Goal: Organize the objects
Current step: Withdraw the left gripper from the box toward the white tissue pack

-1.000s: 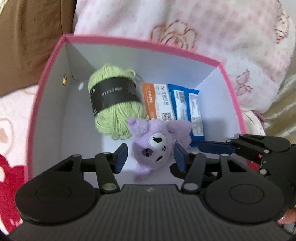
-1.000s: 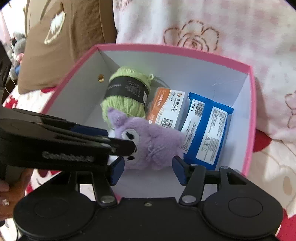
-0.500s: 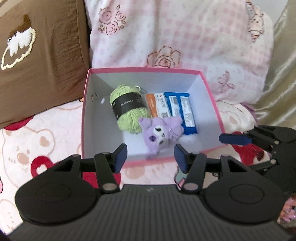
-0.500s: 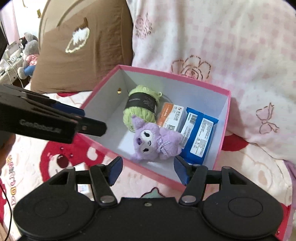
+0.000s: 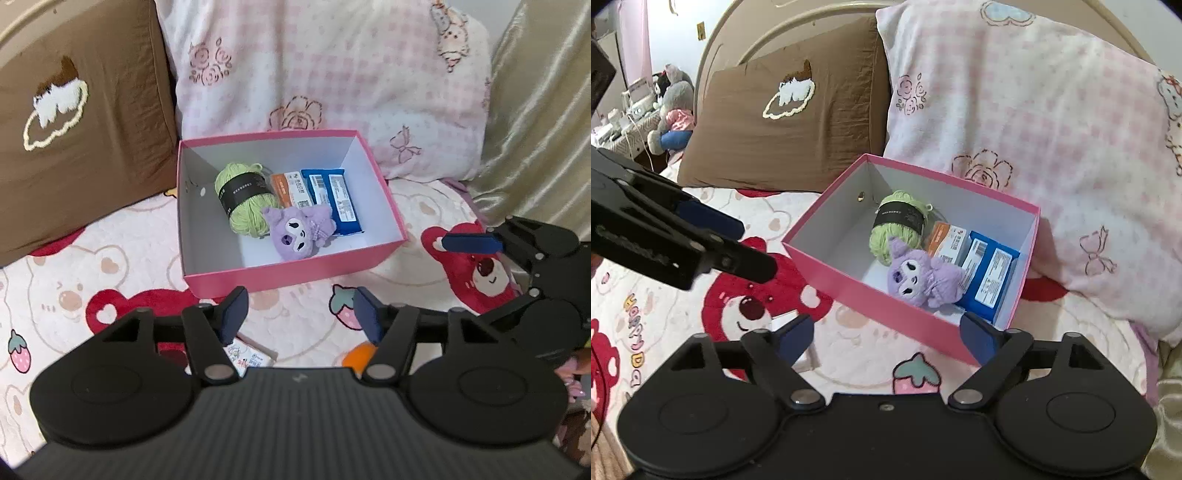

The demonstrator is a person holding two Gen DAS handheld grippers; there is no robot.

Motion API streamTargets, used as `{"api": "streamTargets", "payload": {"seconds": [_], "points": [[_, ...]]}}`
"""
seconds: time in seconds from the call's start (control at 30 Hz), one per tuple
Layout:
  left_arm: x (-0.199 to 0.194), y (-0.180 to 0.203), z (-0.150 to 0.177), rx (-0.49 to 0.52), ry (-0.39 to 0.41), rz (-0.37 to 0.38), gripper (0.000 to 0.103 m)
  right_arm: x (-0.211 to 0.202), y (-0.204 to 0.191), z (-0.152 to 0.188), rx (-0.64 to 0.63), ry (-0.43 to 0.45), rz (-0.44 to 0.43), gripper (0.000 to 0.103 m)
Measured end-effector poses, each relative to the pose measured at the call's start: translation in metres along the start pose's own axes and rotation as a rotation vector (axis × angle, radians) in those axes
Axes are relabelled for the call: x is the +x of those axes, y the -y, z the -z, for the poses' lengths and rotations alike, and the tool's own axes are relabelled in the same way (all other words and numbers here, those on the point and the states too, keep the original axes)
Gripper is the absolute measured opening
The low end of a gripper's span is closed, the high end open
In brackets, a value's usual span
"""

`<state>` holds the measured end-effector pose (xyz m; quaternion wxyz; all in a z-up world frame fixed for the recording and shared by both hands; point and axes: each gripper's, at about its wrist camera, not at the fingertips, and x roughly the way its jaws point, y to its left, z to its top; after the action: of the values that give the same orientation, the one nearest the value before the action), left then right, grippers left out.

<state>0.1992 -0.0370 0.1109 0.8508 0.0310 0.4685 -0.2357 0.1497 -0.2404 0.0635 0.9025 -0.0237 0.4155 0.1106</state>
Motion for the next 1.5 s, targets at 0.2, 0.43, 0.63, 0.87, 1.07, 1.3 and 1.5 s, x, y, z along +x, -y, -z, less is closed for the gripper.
{"api": "streamTargets", "payload": {"seconds": [0.2,0.43,0.63,0.87,1.07,1.3,1.5], "points": [[-0.014,0.006,0.018,0.034,-0.014,0.005,0.068,-0.014,-0.01,0.02,0.036,0.01,-0.013,0.097],[-0.021,0.007,0.04,0.046,-0.022,0.026,0.079,-0.021,-0.021,0.039,0.041,-0.025,-0.018,0.097],[-0.022,0.004,0.059,0.051,-0.044,0.027,0.092,-0.037,-0.033,0.051,0.011,-0.013,-0.068,0.098],[-0.016,-0.007,0.081,0.046,-0.055,0.018,0.094,-0.045,-0.052,0.068,-0.039,0.006,-0.099,0.098],[-0.008,-0.022,0.101,0.026,-0.039,0.036,0.093,-0.03,-0.063,0.086,-0.051,-0.013,-0.1,0.098],[0.009,-0.037,0.124,0.039,-0.002,0.034,0.093,-0.011,-0.074,0.107,0.002,0.055,-0.102,0.098],[0.038,-0.055,0.141,0.015,0.033,-0.026,0.092,0.017,-0.092,0.123,-0.03,0.087,-0.108,0.098]]}}
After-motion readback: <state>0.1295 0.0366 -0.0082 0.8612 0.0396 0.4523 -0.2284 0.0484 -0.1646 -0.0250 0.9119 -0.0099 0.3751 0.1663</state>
